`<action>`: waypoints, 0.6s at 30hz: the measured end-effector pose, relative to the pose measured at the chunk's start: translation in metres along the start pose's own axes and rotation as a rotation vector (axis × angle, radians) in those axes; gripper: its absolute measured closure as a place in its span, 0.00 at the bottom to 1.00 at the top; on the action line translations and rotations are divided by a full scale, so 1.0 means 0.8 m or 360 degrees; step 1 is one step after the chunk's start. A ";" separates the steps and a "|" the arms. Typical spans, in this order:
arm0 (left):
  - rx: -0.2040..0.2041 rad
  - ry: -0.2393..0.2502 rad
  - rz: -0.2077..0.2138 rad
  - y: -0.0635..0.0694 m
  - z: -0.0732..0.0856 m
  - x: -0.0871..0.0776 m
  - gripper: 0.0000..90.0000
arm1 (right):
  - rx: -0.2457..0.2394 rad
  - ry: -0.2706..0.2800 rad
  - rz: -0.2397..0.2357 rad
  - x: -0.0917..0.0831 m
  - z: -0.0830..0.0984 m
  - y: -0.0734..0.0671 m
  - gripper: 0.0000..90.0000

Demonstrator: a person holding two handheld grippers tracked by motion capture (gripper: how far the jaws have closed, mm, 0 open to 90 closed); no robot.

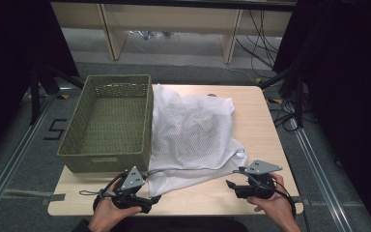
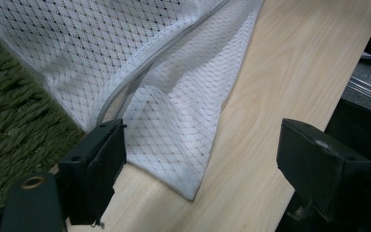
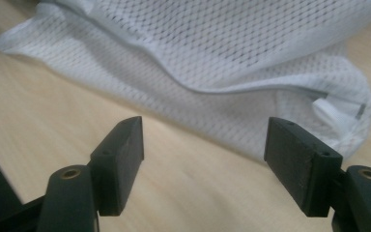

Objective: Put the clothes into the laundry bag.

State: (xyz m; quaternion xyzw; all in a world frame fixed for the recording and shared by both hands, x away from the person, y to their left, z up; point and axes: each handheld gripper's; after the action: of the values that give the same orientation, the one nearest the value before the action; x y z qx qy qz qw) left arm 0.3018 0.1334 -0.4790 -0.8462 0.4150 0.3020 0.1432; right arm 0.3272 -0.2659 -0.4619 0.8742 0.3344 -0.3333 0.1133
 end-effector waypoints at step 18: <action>-0.0043 0.0081 0.0010 0.003 -0.005 -0.003 0.20 | -0.0054 -0.0104 -0.0003 -0.010 0.025 -0.020 0.33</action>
State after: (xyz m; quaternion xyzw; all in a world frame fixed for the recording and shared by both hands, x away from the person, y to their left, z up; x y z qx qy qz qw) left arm 0.3000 0.1313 -0.4743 -0.8542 0.4169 0.2865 0.1202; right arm 0.3024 -0.2666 -0.4712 0.8605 0.3369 -0.3561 0.1387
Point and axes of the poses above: each handheld gripper's, and its own axes: x roughly forward along the jaws, z roughly out of its underside, y roughly to its right, and after that the axes turned 3 degrees about x, right-handed
